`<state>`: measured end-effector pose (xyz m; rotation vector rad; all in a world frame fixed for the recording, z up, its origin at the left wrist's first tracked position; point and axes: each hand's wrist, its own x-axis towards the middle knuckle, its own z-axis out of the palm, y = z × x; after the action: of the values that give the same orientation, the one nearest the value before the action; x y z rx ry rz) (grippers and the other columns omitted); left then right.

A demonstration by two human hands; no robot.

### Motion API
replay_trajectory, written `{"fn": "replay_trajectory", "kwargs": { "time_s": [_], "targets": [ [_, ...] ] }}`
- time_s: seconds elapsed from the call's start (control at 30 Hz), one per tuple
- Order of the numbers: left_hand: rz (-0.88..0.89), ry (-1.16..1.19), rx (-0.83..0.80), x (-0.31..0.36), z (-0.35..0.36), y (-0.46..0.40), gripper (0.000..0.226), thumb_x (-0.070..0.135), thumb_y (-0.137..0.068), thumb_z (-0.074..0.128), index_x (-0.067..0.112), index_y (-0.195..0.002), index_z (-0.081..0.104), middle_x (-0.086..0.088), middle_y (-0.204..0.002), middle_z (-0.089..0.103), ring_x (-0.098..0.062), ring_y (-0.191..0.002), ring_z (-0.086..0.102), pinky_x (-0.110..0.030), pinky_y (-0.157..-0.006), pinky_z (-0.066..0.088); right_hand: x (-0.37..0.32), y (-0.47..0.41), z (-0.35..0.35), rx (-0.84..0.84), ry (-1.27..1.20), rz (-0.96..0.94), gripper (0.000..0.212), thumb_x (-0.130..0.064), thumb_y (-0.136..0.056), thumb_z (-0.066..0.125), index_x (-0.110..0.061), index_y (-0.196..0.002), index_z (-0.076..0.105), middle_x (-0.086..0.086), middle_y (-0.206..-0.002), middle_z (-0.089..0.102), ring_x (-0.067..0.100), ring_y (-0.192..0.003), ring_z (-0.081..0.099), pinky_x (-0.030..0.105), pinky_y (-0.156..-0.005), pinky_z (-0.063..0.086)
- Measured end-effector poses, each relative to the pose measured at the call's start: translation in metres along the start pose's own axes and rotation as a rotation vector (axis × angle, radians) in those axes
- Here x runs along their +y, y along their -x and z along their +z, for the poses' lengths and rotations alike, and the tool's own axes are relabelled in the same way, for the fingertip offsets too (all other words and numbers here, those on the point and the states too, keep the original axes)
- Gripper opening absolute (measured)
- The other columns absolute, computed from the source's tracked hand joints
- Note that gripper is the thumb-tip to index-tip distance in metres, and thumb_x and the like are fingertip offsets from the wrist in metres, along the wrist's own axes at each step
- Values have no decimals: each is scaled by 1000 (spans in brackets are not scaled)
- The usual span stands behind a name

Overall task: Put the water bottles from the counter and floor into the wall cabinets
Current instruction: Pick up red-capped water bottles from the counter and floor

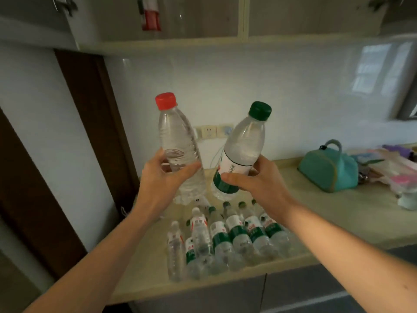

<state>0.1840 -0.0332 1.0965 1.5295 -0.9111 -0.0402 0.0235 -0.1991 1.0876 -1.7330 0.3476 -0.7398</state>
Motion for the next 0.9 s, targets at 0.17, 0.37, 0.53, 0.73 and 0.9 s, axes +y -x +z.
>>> {"fn": "replay_trajectory", "kwargs": {
  "time_s": [0.17, 0.37, 0.53, 0.73, 0.9],
  "targets": [
    [95, -61, 134, 58, 11, -62, 44, 43, -74, 84, 22, -110, 70, 7, -102, 75, -11, -95, 71, -40, -87, 59, -52, -64, -21, 8, -36, -117, 55, -29, -67, 90, -32, -115, 62, -13, -107, 74, 8, -95, 73, 39, -88, 60],
    [138, -75, 271, 124, 25, -122, 52, 46, -73, 83, 23, -116, 67, 5, -108, 73, -17, -100, 70, -47, -90, 58, -107, -125, -55, -8, -135, -220, 55, -27, -64, 90, -30, -112, 64, -12, -107, 74, 12, -97, 73, 45, -93, 58],
    [142, -32, 374, 170, 20, -165, 54, 47, -69, 85, 26, -115, 67, 8, -105, 73, -12, -96, 71, -44, -90, 58, -155, -174, -66, 9, -202, -323, 49, -20, -69, 89, -34, -107, 63, -17, -101, 74, 6, -93, 72, 43, -90, 59],
    [160, 1, 403, 196, -10, -214, 49, 47, -67, 87, 31, -109, 68, 11, -99, 75, -6, -88, 72, -39, -87, 60, -208, -233, -60, 26, -200, -408, 47, -18, -69, 90, -36, -100, 60, -19, -96, 73, 8, -97, 70, 41, -90, 59],
    [166, -35, 414, 200, -32, -272, 40, 34, -72, 88, 26, -106, 68, 6, -101, 74, -13, -87, 72, -40, -88, 59, -234, -284, -47, 51, -121, -363, 49, -17, -70, 90, -24, -111, 64, -4, -107, 73, 23, -102, 70, 48, -84, 61]
  ]
}}
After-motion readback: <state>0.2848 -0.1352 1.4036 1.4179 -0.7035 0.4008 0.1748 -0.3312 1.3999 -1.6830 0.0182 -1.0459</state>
